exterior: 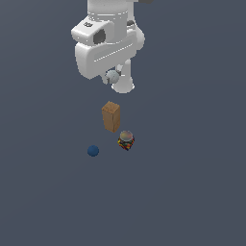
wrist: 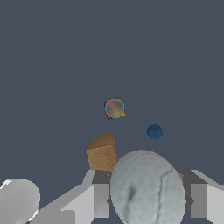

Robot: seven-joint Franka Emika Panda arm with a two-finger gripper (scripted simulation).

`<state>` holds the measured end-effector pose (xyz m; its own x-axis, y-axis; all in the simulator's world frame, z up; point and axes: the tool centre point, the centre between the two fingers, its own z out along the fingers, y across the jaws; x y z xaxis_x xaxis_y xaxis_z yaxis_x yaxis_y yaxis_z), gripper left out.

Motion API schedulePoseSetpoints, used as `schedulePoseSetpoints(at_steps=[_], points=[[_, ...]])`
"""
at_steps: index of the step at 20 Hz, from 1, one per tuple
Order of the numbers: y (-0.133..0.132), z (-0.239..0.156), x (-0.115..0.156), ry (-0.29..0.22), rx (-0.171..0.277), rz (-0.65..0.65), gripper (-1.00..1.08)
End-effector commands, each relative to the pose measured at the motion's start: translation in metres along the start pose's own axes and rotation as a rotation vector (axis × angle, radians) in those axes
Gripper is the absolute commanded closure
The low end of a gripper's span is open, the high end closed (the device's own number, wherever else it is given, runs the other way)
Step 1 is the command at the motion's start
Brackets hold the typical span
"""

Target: Pick up a designated object from a clutter of objects.

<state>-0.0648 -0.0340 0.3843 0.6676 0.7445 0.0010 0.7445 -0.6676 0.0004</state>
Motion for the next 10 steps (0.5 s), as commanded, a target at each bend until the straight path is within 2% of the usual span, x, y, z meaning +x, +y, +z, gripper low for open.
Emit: schedulePoseSetpoints(at_steps=[1,10], points=[[0.003,-0.010,0.004,0.000,0.001,0.000,1.08],[0.007,-0.024,0.011,0.000,0.001,0.000,1.08]])
